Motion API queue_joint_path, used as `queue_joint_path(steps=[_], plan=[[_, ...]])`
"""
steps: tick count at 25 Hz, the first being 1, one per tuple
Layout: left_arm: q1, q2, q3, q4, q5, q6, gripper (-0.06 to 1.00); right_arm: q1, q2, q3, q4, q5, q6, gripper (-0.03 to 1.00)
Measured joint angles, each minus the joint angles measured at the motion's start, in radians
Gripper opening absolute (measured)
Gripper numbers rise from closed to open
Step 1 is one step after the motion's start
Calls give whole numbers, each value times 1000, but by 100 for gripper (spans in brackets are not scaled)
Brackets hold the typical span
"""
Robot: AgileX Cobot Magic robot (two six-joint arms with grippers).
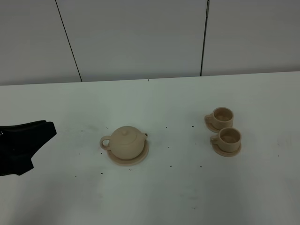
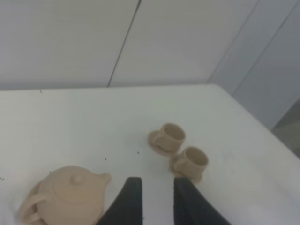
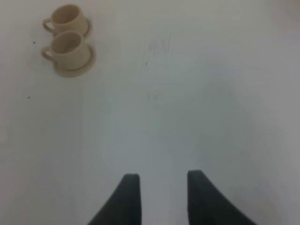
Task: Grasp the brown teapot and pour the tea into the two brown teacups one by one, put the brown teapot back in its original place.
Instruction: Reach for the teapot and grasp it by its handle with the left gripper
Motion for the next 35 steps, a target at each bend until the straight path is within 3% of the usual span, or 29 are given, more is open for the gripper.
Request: queue_joint_path(steps=[7,14,20,24,29,35], plan=[[0,145,-166,55,43,1,24,0,0,0,0,0,1,24],[0,282,-304,198,61,1,24,0,0,0,0,0,1,24],[-21,396,-343,224,62,12,24,0,0,0,0,-1,5,24],[-112,464,-363,345,32,38,24,0,0,0,0,-1,6,24],[-221,538,-429,502,-79,42,24,0,0,0,0,-1,7,24],[-234,647,-565,662,-104,-25,24,0,0,0,0,-1,7,24]])
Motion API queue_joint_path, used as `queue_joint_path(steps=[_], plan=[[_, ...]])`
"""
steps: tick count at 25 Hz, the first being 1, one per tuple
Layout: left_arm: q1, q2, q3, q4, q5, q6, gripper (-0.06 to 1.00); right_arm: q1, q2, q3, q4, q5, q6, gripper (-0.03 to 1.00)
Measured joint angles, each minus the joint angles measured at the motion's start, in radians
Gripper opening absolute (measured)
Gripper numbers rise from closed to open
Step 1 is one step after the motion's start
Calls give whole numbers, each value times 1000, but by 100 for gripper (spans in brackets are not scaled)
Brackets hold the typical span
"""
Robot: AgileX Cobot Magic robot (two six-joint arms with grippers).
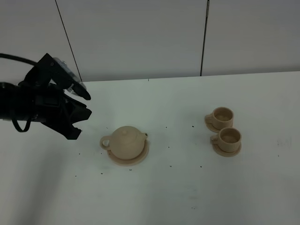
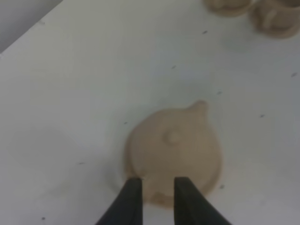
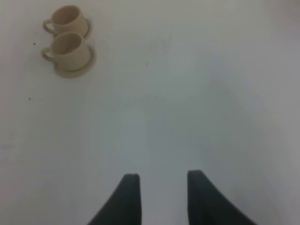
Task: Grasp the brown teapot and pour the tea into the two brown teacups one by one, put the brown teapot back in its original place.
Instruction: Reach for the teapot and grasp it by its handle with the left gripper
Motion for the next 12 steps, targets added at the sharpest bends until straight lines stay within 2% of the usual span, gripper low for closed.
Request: queue_joint_path(steps=[2,8,12], plan=[[-2,51,-66,54,37,-39,24,0,0,0,0,0,1,24],[-1,199,-261,218,251,-219,24,0,0,0,1,-1,1,24],[-1,242,-341,269,365,-294,24,0,0,0,1,-1,1,24]])
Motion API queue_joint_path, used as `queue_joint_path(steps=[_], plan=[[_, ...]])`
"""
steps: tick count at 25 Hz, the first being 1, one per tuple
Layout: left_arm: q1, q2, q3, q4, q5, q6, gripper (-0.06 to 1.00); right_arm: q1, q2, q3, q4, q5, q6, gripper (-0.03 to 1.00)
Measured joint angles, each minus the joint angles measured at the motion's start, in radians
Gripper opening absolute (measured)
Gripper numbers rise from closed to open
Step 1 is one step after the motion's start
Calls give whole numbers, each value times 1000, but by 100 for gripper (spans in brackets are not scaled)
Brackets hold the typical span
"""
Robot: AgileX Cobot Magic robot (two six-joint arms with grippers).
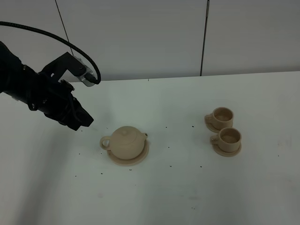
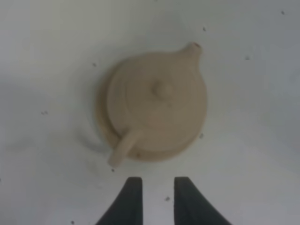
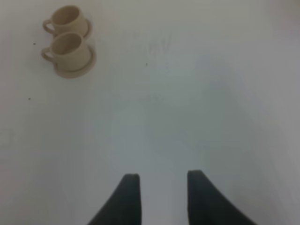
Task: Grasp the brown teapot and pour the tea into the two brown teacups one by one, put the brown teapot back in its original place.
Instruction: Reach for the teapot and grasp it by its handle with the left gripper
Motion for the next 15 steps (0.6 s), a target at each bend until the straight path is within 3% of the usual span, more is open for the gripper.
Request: queue_joint_path(steps=[5,11,15], plan=[[-37,5,-56,23,25,-29,24,0,0,0,0,-1,0,24],[-162,59,-107,127,32,-31,24,0,0,0,0,-1,0,24],[-190,76,-121,190,37,-33,24,0,0,0,0,-1,0,24]])
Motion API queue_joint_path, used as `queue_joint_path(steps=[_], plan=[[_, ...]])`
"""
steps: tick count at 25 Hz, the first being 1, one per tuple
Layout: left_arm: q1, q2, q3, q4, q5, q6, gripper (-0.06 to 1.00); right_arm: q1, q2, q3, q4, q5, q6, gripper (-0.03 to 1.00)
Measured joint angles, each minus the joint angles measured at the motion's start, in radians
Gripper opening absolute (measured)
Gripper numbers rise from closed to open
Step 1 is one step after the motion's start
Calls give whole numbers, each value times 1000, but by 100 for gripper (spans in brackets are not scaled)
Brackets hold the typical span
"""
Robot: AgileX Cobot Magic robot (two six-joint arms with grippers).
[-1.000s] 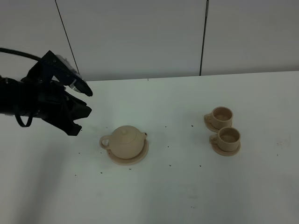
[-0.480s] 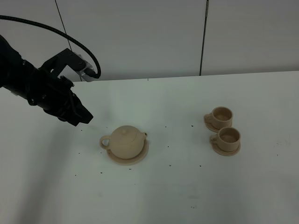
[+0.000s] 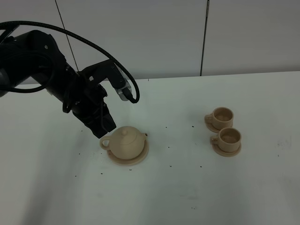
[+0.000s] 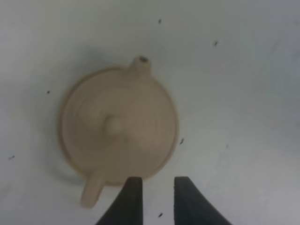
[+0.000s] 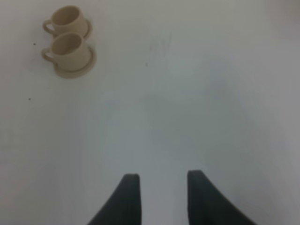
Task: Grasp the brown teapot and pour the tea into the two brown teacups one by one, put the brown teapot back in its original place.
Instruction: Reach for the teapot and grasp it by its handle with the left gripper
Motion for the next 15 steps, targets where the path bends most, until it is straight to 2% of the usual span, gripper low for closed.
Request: queue_joint_path(steps=[13,15], plan=[[0,0,-2,39,4,3,24,0,0,0,0,0,0,24],[0,0,-2,65,4,14,24,0,0,0,0,0,0,24]])
